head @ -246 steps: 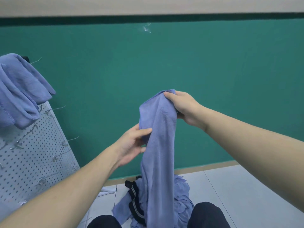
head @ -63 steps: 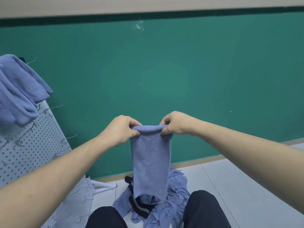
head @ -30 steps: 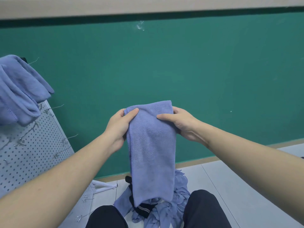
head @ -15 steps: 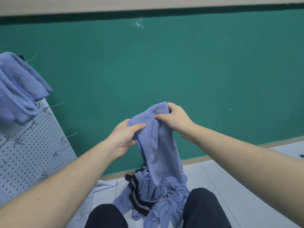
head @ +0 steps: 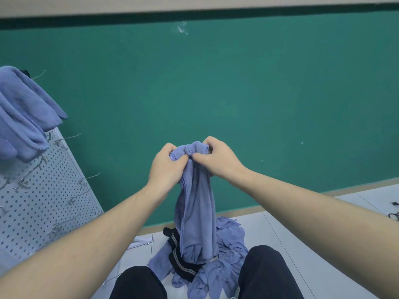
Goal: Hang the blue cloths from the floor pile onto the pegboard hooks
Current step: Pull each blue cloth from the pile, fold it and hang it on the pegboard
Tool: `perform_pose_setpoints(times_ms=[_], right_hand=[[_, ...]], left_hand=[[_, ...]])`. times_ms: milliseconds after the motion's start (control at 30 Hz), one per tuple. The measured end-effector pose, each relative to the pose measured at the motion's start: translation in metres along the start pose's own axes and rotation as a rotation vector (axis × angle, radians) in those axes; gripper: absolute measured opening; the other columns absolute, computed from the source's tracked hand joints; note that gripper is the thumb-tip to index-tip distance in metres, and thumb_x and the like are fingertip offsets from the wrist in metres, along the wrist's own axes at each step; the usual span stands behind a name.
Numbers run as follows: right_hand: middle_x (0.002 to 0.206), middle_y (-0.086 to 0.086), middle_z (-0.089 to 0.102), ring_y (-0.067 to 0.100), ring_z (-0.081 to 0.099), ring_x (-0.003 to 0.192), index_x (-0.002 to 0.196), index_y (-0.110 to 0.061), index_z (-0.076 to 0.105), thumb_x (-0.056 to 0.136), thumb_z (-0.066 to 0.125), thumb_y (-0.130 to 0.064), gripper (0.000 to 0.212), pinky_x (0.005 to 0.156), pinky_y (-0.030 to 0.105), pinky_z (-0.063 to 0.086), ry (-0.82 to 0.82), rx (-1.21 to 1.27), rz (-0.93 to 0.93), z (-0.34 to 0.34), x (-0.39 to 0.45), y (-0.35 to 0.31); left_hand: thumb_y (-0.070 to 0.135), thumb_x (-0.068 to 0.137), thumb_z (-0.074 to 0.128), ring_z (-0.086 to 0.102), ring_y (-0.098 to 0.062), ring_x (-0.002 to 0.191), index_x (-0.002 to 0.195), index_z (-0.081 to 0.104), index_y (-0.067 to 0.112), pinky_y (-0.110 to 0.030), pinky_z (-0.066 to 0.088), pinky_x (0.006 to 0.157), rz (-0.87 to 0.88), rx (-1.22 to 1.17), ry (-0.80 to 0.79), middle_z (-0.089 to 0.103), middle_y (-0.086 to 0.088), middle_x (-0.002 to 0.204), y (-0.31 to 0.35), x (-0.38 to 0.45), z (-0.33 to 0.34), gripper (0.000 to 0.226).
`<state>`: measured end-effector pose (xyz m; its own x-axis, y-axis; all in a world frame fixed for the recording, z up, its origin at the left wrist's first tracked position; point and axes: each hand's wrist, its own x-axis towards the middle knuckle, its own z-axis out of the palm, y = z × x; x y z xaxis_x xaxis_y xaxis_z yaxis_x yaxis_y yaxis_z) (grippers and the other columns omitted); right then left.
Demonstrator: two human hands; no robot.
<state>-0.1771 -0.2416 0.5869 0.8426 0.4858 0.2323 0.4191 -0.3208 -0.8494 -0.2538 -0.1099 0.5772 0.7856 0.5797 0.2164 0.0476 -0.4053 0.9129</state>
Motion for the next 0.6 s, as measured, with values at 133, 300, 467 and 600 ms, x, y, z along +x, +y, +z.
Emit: perform_pose_setpoints(times_ms=[133, 300, 467, 600], right_hand=[[0.082, 0.005, 0.064, 0.019, 0.066, 0.072, 0.099, 0.001, 0.055, 0.088, 0.066, -0.026, 0.031, 0.066, 0.044, 0.064, -0.065, 0.119, 0.006, 0.002, -0.005, -0.010], [0.074, 0.002, 0.064, 0.013, 0.063, 0.066, 0.096, -0.001, 0.062, 0.093, 0.065, -0.030, 0.029, 0.066, 0.037, 0.064, -0.094, 0.130, -0.036, 0.004, -0.012, -0.019], [0.080, -0.002, 0.066, 0.011, 0.060, 0.073, 0.090, -0.012, 0.070, 0.102, 0.052, -0.036, 0.032, 0.077, 0.035, 0.060, -0.146, 0.293, 0.017, -0.004, -0.010, -0.022], [0.087, -0.008, 0.069, 0.006, 0.059, 0.076, 0.100, -0.019, 0.074, 0.097, 0.054, -0.014, 0.020, 0.075, 0.024, 0.054, -0.204, 0.280, -0.061, -0.008, -0.007, -0.015]], left_hand=[[0.021, 0.090, 0.066, 0.059, -0.018, 0.069, 0.085, 0.051, 0.015, -0.044, 0.060, 0.068, -0.022, -0.083, -0.039, 0.062, -0.001, 0.079, 0.004, -0.001, -0.001, 0.017], [0.027, 0.092, 0.067, 0.061, -0.017, 0.069, 0.095, 0.055, 0.012, -0.039, 0.060, 0.068, -0.034, -0.127, -0.076, 0.066, -0.002, 0.082, 0.006, -0.002, -0.003, 0.019], [0.031, 0.097, 0.061, 0.068, -0.008, 0.074, 0.106, 0.056, 0.015, -0.027, 0.055, 0.060, -0.101, -0.258, -0.111, 0.073, -0.001, 0.096, 0.010, -0.001, -0.005, 0.018], [0.025, 0.096, 0.060, 0.067, -0.011, 0.081, 0.110, 0.057, 0.014, -0.030, 0.054, 0.070, -0.067, -0.303, -0.112, 0.072, 0.001, 0.099, 0.012, 0.003, -0.008, 0.018]])
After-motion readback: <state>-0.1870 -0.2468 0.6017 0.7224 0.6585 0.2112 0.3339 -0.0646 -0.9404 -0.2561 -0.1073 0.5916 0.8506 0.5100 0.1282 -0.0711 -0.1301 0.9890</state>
